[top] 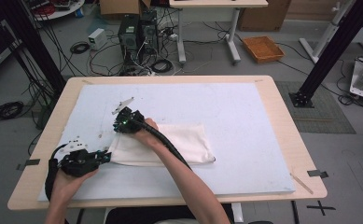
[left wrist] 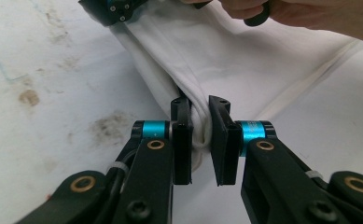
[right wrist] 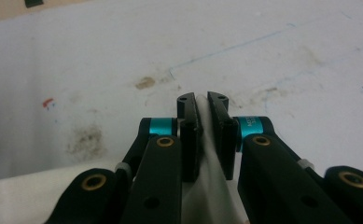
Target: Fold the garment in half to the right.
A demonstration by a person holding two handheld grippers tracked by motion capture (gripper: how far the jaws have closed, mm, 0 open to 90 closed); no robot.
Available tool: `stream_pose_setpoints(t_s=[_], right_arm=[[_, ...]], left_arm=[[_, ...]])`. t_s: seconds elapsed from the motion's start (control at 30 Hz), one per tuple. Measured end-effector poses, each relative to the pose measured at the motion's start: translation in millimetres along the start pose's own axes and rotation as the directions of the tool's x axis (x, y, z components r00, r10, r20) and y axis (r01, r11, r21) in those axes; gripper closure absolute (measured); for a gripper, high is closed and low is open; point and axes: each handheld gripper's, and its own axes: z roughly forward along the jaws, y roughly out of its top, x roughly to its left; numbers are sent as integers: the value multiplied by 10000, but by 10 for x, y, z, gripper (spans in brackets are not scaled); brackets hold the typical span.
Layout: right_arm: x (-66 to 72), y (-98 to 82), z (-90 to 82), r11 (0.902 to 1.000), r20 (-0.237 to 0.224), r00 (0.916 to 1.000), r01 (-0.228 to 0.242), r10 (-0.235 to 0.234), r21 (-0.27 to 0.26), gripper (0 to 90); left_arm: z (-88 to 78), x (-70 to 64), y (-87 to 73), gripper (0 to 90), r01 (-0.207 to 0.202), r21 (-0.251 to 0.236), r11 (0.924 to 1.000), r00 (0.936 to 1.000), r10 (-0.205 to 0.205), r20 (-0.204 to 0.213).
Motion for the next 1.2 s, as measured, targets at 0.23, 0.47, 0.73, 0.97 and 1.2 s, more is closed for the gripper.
stream_pose_setpoints(t_s=[0.23,0.47,0.73,0.97,1.2], right_arm=[[123,155,98,9993,-233,9996,173,-180,-333,840],[206,263,101,9979,-323,9982,487,-501,-421,839],[132,180,14,9984,-390,9984,385,-401,-420,839],[86,103,-102,9976,-316,9980,527,-542,-449,839],[16,12,-281,9968,-335,9974,626,-643,-503,839]], left_arm=[[-238,110,-23,800,-18,-100,9999,9999,17,-105],[-333,127,-41,799,5,-215,9998,9999,-8,-121],[-231,69,-18,799,-91,-206,9997,9999,92,44],[-101,-59,42,798,-157,-500,9986,9978,189,641],[112,-272,115,797,-243,-717,9971,9917,331,1244]])
